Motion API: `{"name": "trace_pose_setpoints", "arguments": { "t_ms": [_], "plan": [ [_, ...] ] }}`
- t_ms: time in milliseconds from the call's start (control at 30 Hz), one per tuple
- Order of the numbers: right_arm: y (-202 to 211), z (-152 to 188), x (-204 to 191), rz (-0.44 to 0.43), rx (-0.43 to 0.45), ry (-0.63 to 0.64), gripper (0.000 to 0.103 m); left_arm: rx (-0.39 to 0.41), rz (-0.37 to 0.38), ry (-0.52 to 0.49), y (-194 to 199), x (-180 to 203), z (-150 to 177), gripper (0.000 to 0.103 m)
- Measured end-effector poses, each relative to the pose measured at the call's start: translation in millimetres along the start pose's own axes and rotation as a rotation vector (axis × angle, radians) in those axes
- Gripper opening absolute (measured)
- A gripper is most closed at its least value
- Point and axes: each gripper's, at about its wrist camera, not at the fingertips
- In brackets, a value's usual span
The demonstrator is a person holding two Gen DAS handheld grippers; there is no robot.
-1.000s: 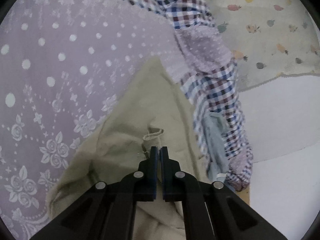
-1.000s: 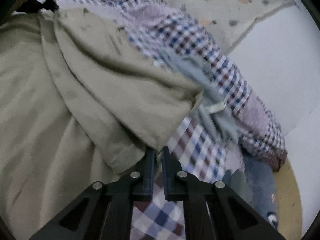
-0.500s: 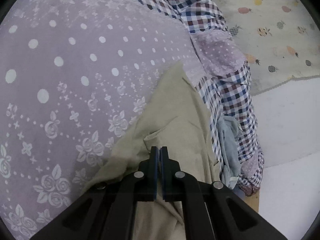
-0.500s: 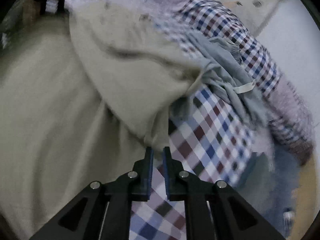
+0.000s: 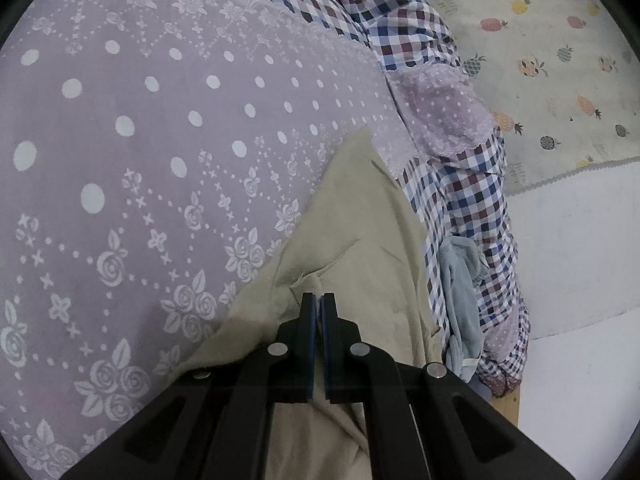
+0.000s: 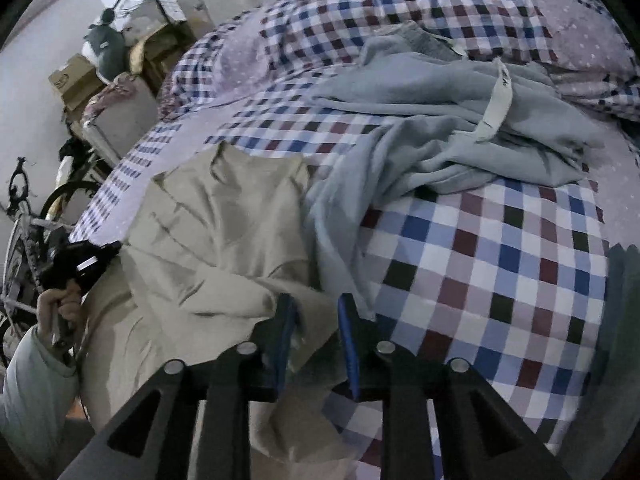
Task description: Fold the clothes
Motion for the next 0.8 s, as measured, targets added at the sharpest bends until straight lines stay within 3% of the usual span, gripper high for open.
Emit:
{"name": "trace_pose_setpoints", "arguments": {
  "t_ms": [133, 200, 233, 267, 300, 367, 433, 567, 667, 733, 800],
  "plan": [
    [4, 8, -4, 0.010, 0.017, 0.009, 0.041, 0.000, 0.002, 0.002, 0, -1, 1, 0.001],
    [2, 10, -7, 0.031, 0.015, 0.018, 0.041, 0.001, -0.001, 0.001, -1, -1, 1, 0.001],
    [-1, 11, -15, 0.062, 0.014, 0.051, 0.035, 0.002, -0.003, 0.000, -1, -1, 1, 0.001],
    [-4, 10, -30, 0.094, 0.029, 0.105, 0.024, 0.002, -0.005, 0.000, -2, -1, 1, 0.001],
    [-6, 10, -44, 0.126, 0.044, 0.159, 0.006, 0.002, -0.007, -0.001, -3, -1, 1, 0.001],
    [-8, 13, -80, 0.182, 0.082, 0.297, 0.006, 0.002, -0.010, 0.000, -4, -1, 0, 0.001],
    [-8, 29, -135, 0.196, 0.126, 0.521, 0.006, 0.003, -0.014, -0.003, -5, -1, 1, 0.001],
    [-44, 84, -213, 0.185, 0.016, 0.855, 0.006, 0.002, -0.023, -0.011, -6, -2, 1, 0.001],
    [-55, 112, -227, 0.246, -0.009, 0.960, 0.010, 0.000, -0.025, -0.010, -7, -2, 1, 0.001],
    [-55, 125, -233, 0.255, -0.021, 0.994, 0.027, -0.001, -0.027, -0.011, -7, -2, 1, 0.001],
    [-37, 118, -223, 0.165, -0.017, 0.909, 0.042, -0.002, -0.026, -0.010, -8, -2, 1, 0.001]
  ]
}}
Point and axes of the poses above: each gripper's, at about its wrist camera, not at the fingertips, and y roughly against the way its jaws point, x to its right, z to its underside, and after that the axes turned 3 degrees about z, right-handed
